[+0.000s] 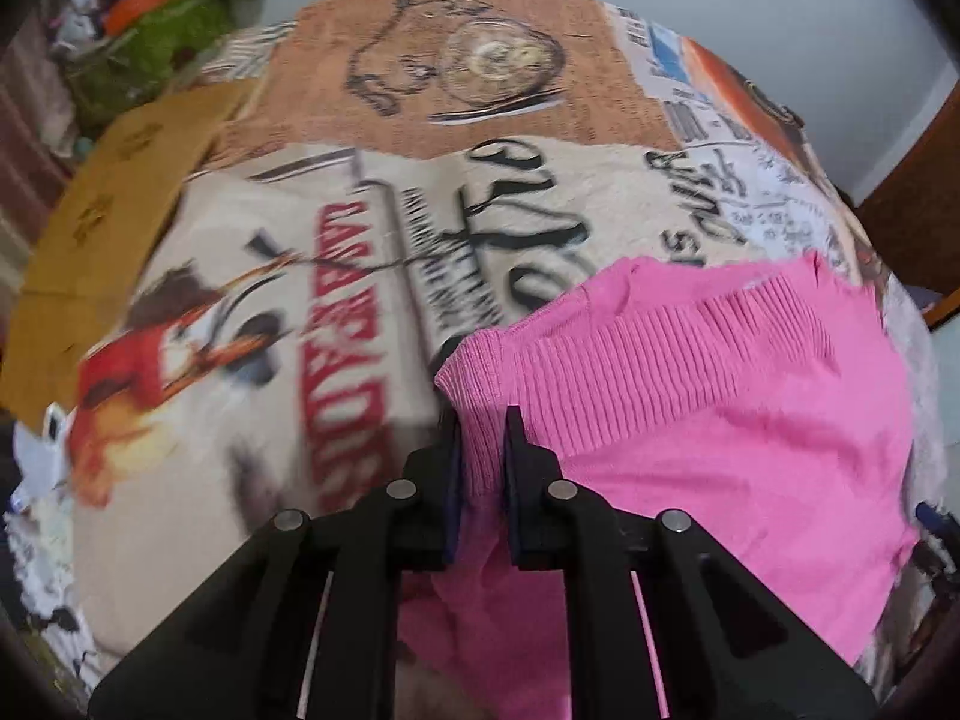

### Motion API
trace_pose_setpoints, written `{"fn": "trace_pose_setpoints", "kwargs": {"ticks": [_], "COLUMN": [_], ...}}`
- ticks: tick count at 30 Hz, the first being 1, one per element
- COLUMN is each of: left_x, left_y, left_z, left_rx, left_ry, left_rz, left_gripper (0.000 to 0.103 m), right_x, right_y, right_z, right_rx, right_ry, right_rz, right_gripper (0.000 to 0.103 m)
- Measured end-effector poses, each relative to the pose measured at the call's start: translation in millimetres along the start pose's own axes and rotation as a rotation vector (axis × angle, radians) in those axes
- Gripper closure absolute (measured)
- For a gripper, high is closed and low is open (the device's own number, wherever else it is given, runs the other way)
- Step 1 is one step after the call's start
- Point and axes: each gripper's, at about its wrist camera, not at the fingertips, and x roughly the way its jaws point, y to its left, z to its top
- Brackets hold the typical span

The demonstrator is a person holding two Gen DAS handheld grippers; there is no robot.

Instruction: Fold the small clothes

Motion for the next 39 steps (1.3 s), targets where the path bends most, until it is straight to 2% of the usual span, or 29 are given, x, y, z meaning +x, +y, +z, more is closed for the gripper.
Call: {"fn": "trace_pose_setpoints", "kwargs": {"ticks": [5, 9, 14, 21, 27, 28, 30, 31, 32, 35, 39], "left_x": [-18, -28, -45, -53, -53, -53, -53, -54, -54, -56, -62], "left_y": [25, 38, 37, 26, 24, 24, 23, 22, 21, 19, 8], "left_z": [-42, -79, -115, -132, -131, -131, -131, -131, -131, -130, -131], "left_rx": [-0.028, -0.036, -0.01, 0.033, 0.04, 0.04, 0.045, 0.049, 0.051, 0.043, 0.039], "left_ry": [0.005, 0.048, 0.025, -0.006, -0.012, -0.014, -0.017, -0.019, -0.02, -0.019, -0.022], "left_rz": [0.031, 0.022, 0.037, 0.077, 0.085, 0.087, 0.093, 0.097, 0.098, 0.085, 0.028], "left_gripper": [0.091, 0.091, 0.091, 0.091, 0.091, 0.091, 0.091, 0.091, 0.091, 0.091, 0.091], "right_x": [5, 9, 19, 48, 63, 64, 65, 65, 65, 62, 51], "right_y": [3, 9, 19, 28, 32, 33, 35, 34, 32, 22, 20], "right_z": [-2, 2, 9, 29, 44, 45, 48, 49, 50, 53, 65], "right_rx": [0.004, 0.006, 0.013, 0.052, 0.035, 0.023, -0.006, -0.016, -0.017, 0.019, -0.019], "right_ry": [0.02, 0.026, 0.036, 0.043, -0.001, -0.006, -0.014, -0.014, -0.01, -0.003, -0.039], "right_rz": [0.012, 0.035, 0.07, 0.095, 0.097, 0.087, 0.032, 0.018, 0.019, 0.074, 0.043], "right_gripper": [0.037, 0.037, 0.037, 0.037, 0.038, 0.043, 0.063, 0.078, 0.087, 0.093, 0.094]}}
